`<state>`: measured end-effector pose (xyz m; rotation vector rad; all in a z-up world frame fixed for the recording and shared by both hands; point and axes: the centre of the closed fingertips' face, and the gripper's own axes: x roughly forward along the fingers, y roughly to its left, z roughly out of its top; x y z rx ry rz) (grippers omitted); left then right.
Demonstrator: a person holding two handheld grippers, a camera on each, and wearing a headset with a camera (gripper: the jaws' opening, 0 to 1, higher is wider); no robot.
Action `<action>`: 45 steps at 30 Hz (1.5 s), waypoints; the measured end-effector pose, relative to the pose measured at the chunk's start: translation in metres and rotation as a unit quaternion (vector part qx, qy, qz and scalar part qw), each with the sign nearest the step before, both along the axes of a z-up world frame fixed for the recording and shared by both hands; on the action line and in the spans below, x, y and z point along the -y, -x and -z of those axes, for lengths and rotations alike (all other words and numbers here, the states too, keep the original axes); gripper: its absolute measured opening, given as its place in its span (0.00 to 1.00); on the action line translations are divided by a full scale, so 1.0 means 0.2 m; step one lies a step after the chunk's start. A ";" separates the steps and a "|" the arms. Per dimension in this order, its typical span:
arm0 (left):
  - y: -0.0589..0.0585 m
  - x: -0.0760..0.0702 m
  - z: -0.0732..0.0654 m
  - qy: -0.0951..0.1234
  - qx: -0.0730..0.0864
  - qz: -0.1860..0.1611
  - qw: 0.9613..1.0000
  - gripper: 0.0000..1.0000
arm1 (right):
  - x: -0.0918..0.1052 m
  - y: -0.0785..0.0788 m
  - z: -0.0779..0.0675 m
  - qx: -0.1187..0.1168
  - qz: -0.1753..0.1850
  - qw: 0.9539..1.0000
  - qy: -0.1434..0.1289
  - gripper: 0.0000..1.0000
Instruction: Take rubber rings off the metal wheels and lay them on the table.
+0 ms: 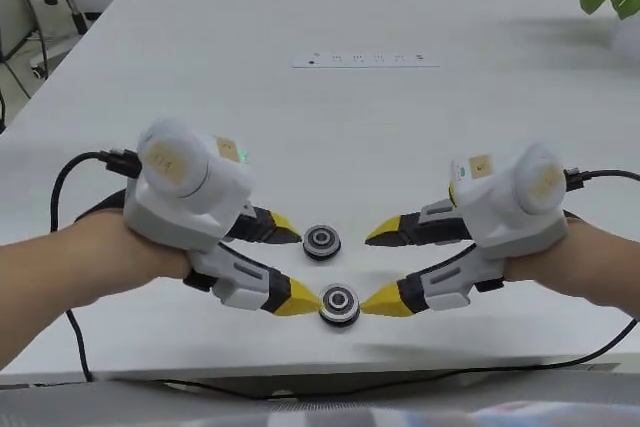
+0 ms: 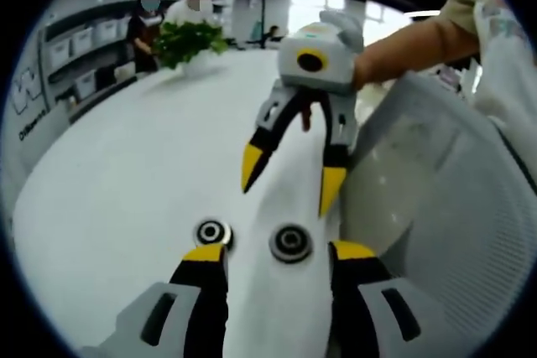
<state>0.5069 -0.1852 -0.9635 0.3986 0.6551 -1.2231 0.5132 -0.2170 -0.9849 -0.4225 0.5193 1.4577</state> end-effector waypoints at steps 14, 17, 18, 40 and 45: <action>0.03 0.07 0.10 -0.013 -0.023 0.030 0.999 0.37 | -0.01 0.03 0.06 -0.014 -0.014 1.000 0.015 0.41; 0.04 0.09 0.11 -0.017 -0.024 0.038 0.999 0.34 | -0.01 0.04 0.08 -0.018 -0.013 1.000 0.016 0.41; 0.04 0.09 0.12 -0.017 -0.025 0.039 0.999 0.33 | -0.01 0.04 0.08 -0.018 -0.013 1.000 0.016 0.41; 0.04 0.12 0.18 -0.031 0.008 0.051 0.998 0.14 | 0.00 0.05 0.12 -0.023 -0.011 0.999 0.022 0.39; 0.03 0.12 0.19 -0.035 0.019 0.057 0.998 0.13 | -0.02 0.07 0.13 -0.024 -0.018 0.999 0.025 0.36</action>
